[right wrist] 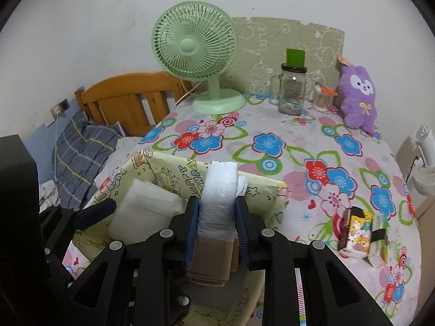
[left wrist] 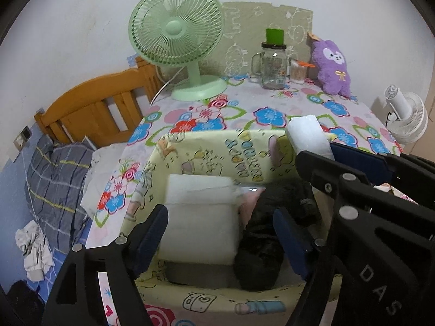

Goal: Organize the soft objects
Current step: 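Open both tools to drop the umbrella and white roll into the box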

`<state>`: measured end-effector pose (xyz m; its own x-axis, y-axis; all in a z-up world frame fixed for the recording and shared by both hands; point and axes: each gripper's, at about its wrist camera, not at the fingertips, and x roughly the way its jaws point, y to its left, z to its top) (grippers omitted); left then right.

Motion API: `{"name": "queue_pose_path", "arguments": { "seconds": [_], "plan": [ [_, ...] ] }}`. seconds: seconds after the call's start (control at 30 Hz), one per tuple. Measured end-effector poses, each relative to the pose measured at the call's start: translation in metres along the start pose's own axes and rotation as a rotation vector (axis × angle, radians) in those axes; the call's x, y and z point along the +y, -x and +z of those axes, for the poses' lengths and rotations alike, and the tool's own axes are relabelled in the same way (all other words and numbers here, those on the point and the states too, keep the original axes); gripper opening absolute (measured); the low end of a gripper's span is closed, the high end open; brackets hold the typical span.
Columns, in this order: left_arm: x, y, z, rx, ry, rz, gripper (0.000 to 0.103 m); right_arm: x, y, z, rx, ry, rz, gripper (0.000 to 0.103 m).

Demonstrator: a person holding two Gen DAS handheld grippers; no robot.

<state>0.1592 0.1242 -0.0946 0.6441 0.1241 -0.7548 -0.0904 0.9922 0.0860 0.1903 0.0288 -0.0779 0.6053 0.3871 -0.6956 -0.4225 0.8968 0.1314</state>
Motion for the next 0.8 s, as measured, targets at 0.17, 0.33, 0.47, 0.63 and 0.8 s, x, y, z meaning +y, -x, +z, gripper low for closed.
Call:
{"name": "queue_pose_path", "arguments": {
  "seconds": [0.17, 0.33, 0.47, 0.63, 0.8],
  "plan": [
    [0.006, -0.005, -0.004, 0.027, 0.021, 0.004, 0.086, 0.005, -0.01, -0.003, 0.025, 0.007, 0.026, 0.03],
    [0.009, -0.007, -0.006, 0.039, 0.037, 0.003, 0.088, 0.011, -0.013, -0.006, 0.041, 0.037, 0.021, 0.039],
    [0.008, -0.004, -0.006, 0.033, 0.04, 0.004, 0.093, 0.008, -0.01, -0.007, 0.043, 0.024, 0.017, 0.056],
    [0.003, 0.002, -0.005, 0.017, 0.038, -0.003, 0.095, 0.005, -0.002, -0.009, 0.03, 0.034, -0.006, 0.059],
    [-0.002, 0.013, -0.003, -0.011, 0.042, -0.017, 0.1, 0.0, 0.011, -0.009, 0.004, 0.029, -0.03, 0.072]
  ]
}}
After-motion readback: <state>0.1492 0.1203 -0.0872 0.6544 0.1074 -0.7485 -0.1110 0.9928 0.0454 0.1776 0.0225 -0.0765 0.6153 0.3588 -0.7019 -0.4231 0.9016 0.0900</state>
